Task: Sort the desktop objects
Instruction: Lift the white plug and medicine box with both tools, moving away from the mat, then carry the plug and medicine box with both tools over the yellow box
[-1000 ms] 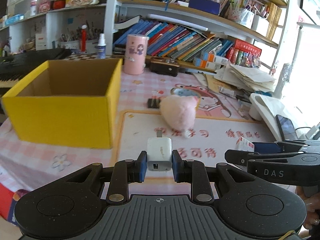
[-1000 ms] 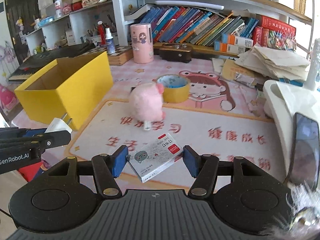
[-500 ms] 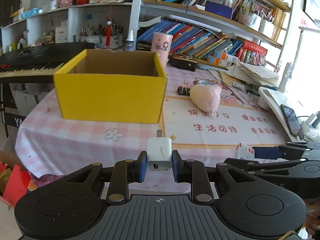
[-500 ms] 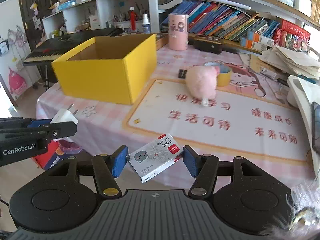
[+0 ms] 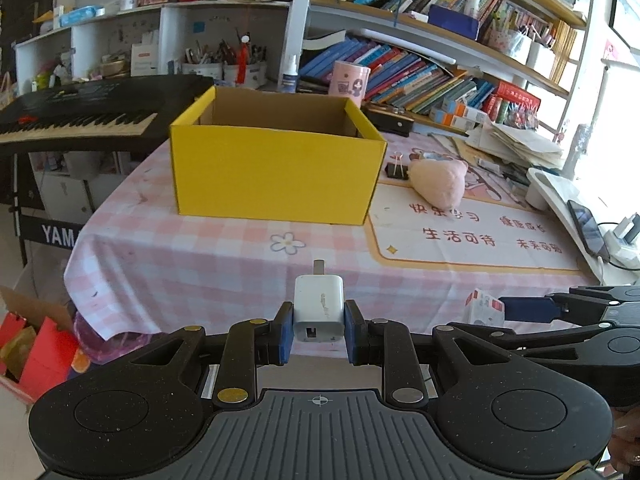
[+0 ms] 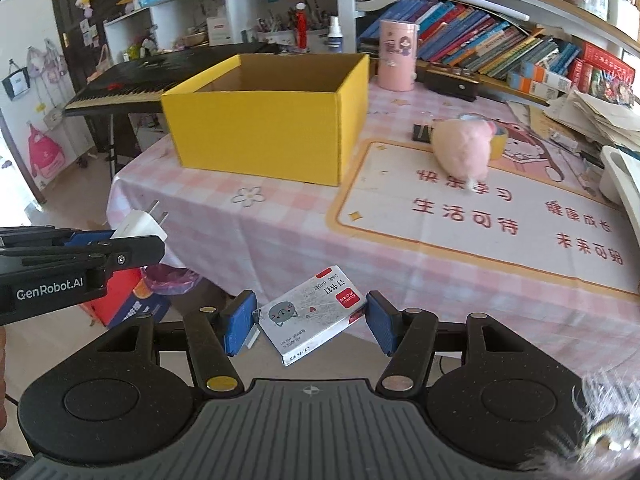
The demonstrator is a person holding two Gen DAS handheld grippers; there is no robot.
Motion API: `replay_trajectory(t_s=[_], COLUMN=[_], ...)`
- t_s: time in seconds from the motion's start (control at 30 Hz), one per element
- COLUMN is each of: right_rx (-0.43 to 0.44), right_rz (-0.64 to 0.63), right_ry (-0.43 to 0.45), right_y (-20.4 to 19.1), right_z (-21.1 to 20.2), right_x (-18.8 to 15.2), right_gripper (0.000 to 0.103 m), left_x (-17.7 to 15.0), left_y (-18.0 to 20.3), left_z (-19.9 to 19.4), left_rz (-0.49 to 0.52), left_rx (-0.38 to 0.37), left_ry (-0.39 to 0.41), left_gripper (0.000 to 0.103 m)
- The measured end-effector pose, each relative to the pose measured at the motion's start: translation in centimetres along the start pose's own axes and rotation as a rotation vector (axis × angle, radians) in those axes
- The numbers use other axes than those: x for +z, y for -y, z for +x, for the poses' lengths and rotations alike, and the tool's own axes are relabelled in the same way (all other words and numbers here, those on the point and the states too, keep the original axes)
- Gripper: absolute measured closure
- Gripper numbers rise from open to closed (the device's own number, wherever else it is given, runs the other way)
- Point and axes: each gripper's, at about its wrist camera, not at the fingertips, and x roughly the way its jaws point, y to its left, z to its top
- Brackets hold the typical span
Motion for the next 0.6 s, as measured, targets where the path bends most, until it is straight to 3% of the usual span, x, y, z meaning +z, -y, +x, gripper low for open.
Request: replay_trajectory(t_s=[0.6], right_rx=[0.058], right_rz=[-0.071], right_ry=[-0.022], right_y=[-5.4], right_z=[1.8], right_x=[1.4], right_gripper=[0.046], left_x=[0.0], left_y=[-4.9], left_z=[-1.6], left_rz=[-0.058], left_rx=[0.049], left_ry=[0.039], left_gripper=[0.079])
